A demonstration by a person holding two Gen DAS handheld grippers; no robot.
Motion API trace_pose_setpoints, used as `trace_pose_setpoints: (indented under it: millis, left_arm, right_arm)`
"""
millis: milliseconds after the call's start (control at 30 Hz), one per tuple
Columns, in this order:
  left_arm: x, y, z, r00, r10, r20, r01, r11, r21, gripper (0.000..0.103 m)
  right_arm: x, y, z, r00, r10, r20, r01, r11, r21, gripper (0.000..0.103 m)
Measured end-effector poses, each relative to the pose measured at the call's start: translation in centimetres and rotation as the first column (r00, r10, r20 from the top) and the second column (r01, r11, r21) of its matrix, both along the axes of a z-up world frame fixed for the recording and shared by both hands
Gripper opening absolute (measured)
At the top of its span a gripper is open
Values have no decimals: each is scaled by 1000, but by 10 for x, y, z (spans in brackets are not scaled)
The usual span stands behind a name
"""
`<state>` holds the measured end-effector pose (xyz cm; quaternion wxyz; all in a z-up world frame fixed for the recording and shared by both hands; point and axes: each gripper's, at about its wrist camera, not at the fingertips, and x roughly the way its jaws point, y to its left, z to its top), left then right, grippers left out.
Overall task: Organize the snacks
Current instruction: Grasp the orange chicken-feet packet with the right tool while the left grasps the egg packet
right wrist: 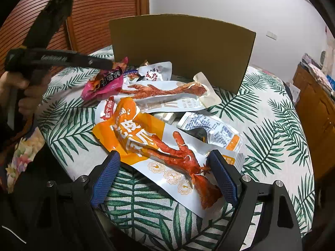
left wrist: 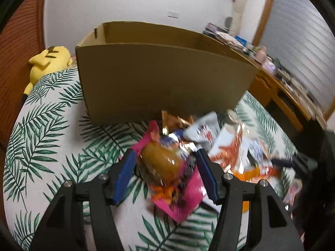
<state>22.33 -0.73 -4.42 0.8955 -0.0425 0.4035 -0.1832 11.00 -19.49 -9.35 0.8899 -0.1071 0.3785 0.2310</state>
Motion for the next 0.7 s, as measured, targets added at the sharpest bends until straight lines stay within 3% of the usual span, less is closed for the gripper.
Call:
trace_pose_setpoints:
  millis: [133, 367, 600, 700]
  left_arm:
    - [9, -5, -6, 999, 48, -1, -48, 998, 37, 61]
    - [4, 0, -8, 998, 53, -19, -51, 995, 88, 63]
    - [0, 15, -22, 995, 50, -90, -45, 997, 58, 63]
    - [2, 16, -23, 994, 48, -101, -44, 998, 42, 64]
  right_arm:
    - [0, -1, 0, 1000, -5, 5, 5, 1000, 6, 88]
    - [-3, 4, -5, 1000, 2, -6, -2, 999, -35, 86]
    - [-3, 7, -4, 1000, -10, 7, 10, 999, -34, 79]
    - [-4, 9, -2, 1000, -10, 15, 11, 999, -41, 72]
